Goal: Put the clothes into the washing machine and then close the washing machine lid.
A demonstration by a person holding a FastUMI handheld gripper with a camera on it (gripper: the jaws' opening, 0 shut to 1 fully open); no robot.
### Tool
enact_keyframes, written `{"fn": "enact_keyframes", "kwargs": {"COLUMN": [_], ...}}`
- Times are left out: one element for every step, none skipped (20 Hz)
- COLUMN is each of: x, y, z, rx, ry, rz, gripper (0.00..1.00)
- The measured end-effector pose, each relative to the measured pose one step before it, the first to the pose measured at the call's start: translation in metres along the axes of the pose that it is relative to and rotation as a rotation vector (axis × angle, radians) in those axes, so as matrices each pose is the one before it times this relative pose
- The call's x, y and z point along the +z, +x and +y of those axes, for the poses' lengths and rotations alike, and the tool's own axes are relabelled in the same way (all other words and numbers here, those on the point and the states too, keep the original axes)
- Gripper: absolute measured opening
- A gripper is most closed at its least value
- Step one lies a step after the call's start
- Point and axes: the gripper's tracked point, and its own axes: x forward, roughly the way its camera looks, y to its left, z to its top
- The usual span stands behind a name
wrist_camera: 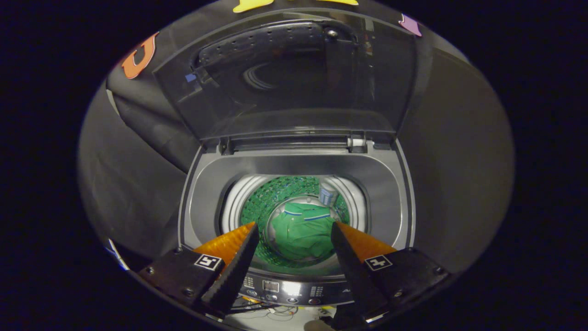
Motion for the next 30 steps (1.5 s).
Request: {"fn": "enact_keyframes", "kwargs": {"x": [0.00094, 0.00269, 0.00322, 0.00561, 0.00509, 0.00754, 0.00682, 0.00882, 0.00878, 0.01058, 0.01017, 0.01261, 0.01340, 0.01452, 0.01438, 0.01540, 0.01497, 0.01530, 0.01392, 0.01523, 0.01647, 0.01629, 0.01343, 0.01659, 0.01365, 0.01017, 0.00815, 0.00726, 0.00373, 0.00376], "y": [-0.00499, -0.00621, -0.00647, -0.00708, -0.00835, -0.00782, -0.01039, -0.00830, -0.00764, -0.00796, -0.00996, -0.00791, -0.00824, -0.00823, -0.00696, -0.00654, -0.00455, -0.00244, -0.00307, -0.00184, -0.00173, 0.00024, 0.00213, 0.00342, 0.00115, 0.00491, 0.00607, 0.00882, 0.00743, 0.01079], "z": [0.00006, 0.00087, 0.00075, 0.00070, 0.00043, 0.00156, 0.00217, 0.00215, 0.00154, 0.00298, 0.00432, 0.00434, 0.00424, 0.00450, 0.00514, 0.00456, 0.00391, 0.00496, 0.00392, 0.00331, 0.00325, 0.00215, 0.00017, 0.00256, -0.00035, -0.00074, -0.00098, -0.00147, -0.00219, -0.00222], "rx": [0.00237, 0.00408, 0.00317, -0.00020, 0.00237, 0.00397, 0.00477, 0.00441, 0.00271, 0.00735, 0.00973, 0.00752, 0.00882, 0.00636, 0.00876, 0.00795, 0.01024, 0.00921, 0.00659, 0.00923, 0.00681, 0.00235, 0.00065, 0.00155, 0.00022, 0.00004, -0.00550, -0.01076, -0.00998, -0.00873], "ry": [-0.00209, -0.00454, -0.00631, -0.00772, -0.01074, -0.01241, -0.01361, -0.01482, -0.01261, -0.01072, -0.00971, -0.01046, -0.01189, -0.00967, -0.00812, -0.00627, -0.00346, -0.00334, -0.00654, -0.00589, -0.00686, -0.00394, -0.00445, -0.00449, -0.00171, -0.00602, -0.00072, -0.00211, -0.00217, 0.00489], "rz": [-0.00768, -0.01245, -0.01628, -0.01875, -0.02191, -0.02292, -0.02383, -0.02643, -0.02940, -0.02868, -0.02945, -0.02981, -0.03078, -0.03054, -0.03052, -0.02977, -0.02841, -0.02946, -0.02737, -0.02869, -0.02837, -0.02868, -0.02684, -0.02839, -0.02326, -0.01629, -0.01173, -0.00293, 0.00261, -0.00340], "gripper": [0.98, 0.98, 0.98, 0.98, 0.98, 0.98, 0.98, 0.98, 0.98, 0.98, 0.98, 0.98, 0.98, 0.98, 0.98, 0.98, 0.98, 0.98, 0.98, 0.98, 0.98, 0.98, 0.98, 0.98, 0.98, 0.98, 0.98, 0.98, 0.98, 0.98]}}
